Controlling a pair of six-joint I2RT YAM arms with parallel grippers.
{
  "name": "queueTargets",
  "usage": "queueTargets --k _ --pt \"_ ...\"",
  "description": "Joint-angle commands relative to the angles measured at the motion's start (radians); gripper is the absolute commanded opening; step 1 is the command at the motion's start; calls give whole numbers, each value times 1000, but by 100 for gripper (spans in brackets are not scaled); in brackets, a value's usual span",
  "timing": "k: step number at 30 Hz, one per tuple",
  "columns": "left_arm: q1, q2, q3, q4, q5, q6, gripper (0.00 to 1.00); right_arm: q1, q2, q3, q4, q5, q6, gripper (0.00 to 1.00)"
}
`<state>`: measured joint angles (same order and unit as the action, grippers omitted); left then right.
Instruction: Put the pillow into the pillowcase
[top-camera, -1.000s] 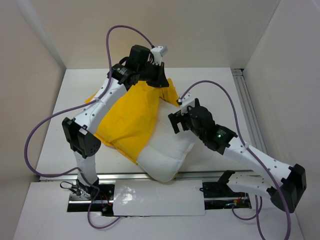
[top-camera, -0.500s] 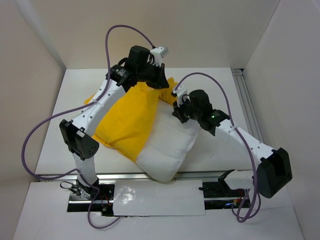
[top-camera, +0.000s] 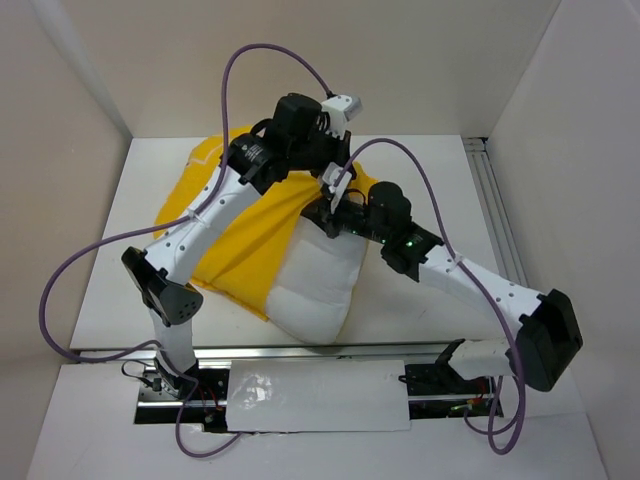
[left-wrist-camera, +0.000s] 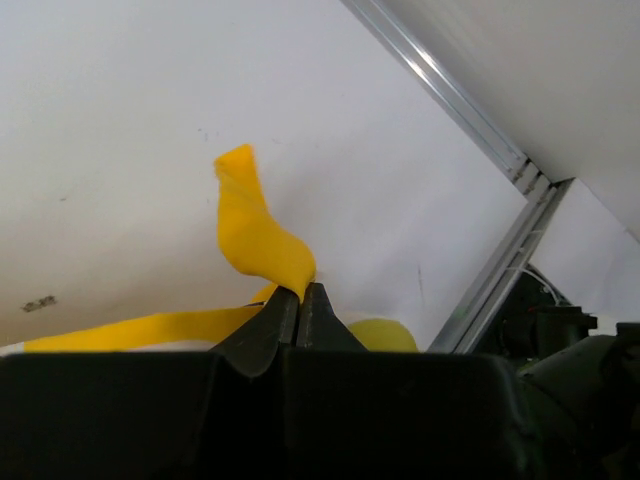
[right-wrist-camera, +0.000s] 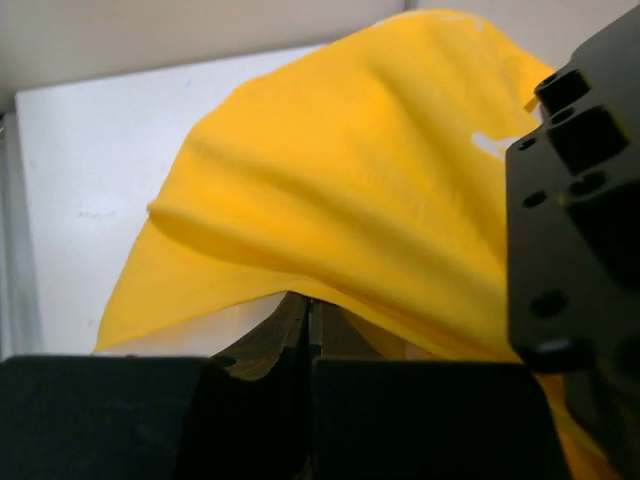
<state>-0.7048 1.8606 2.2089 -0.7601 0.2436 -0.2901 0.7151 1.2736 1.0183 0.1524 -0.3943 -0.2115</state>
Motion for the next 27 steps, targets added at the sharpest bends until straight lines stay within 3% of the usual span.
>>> queueTargets --k 1,8,15,16,17,18,19,20,21,23,25,27 --pt "-71 -40 77 91 40 -23 0 46 84 -42 426 122 96 0" --pt "-113 -18 87 91 40 -35 0 67 256 -156 878 296 129 0" --pt "-85 52 66 81 -33 -35 0 76 343 -110 787 532 142 0" --pt "-64 86 66 81 -15 -35 6 76 355 -110 718 563 156 0" --pt "-52 103 78 67 -6 -35 21 76 356 -101 684 590 165 3" --pt "-39 117 90 67 6 -44 65 67 356 -101 653 610 184 23" --pt "-27 126 91 52 6 -44 88 67 356 -101 621 630 201 33" --pt "-4 126 91 51 6 -56 100 67 336 -101 545 652 214 45" --pt "8 126 91 51 6 -57 100 67 325 -101 505 663 239 61" --pt "42 126 69 51 16 -69 100 58 285 -110 404 652 239 74" --pt "71 97 51 51 26 -87 100 58 253 -110 327 652 260 97" --pt "80 69 17 62 -1 -96 100 47 244 -84 178 676 302 100"
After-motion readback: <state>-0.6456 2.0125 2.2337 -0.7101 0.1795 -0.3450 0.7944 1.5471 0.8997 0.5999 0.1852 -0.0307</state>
